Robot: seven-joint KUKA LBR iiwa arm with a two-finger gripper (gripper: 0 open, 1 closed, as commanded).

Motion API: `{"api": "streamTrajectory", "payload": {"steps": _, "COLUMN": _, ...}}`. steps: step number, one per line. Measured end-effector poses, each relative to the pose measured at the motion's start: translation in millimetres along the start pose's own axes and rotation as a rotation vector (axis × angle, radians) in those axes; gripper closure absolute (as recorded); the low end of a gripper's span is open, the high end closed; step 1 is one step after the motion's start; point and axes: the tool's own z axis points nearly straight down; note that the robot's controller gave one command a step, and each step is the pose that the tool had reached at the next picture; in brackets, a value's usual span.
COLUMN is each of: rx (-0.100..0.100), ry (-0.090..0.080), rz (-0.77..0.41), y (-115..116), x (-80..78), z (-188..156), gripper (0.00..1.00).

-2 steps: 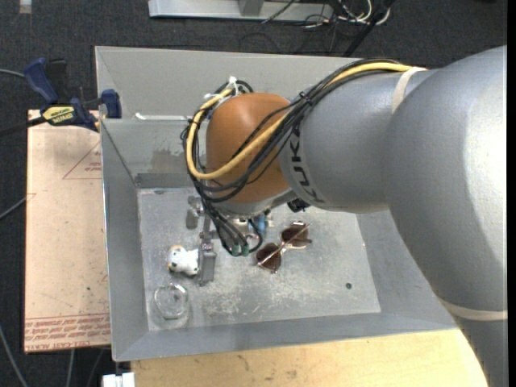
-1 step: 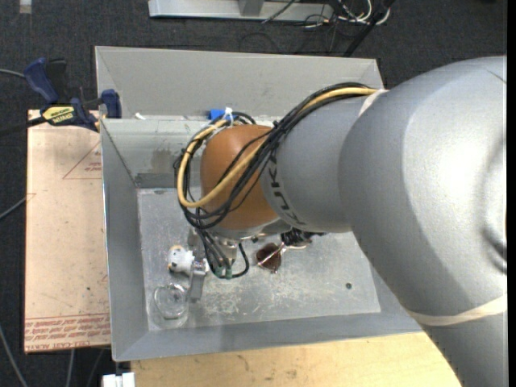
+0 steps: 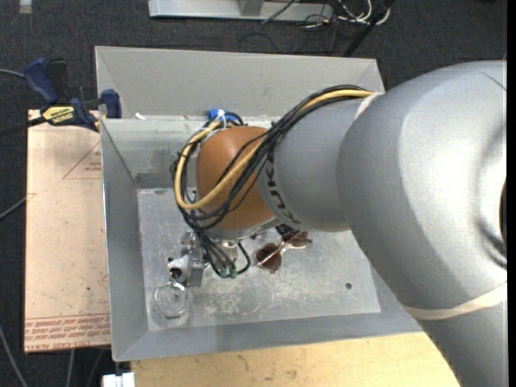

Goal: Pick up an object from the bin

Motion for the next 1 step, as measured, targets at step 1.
{"api": "streamTrajectory", "payload": {"steps": 1, "rx": 0.000, "ry": 0.000, "rz": 0.000, "y": 0.0, "x": 0.0, "z": 0.0, "gripper": 1.00}}
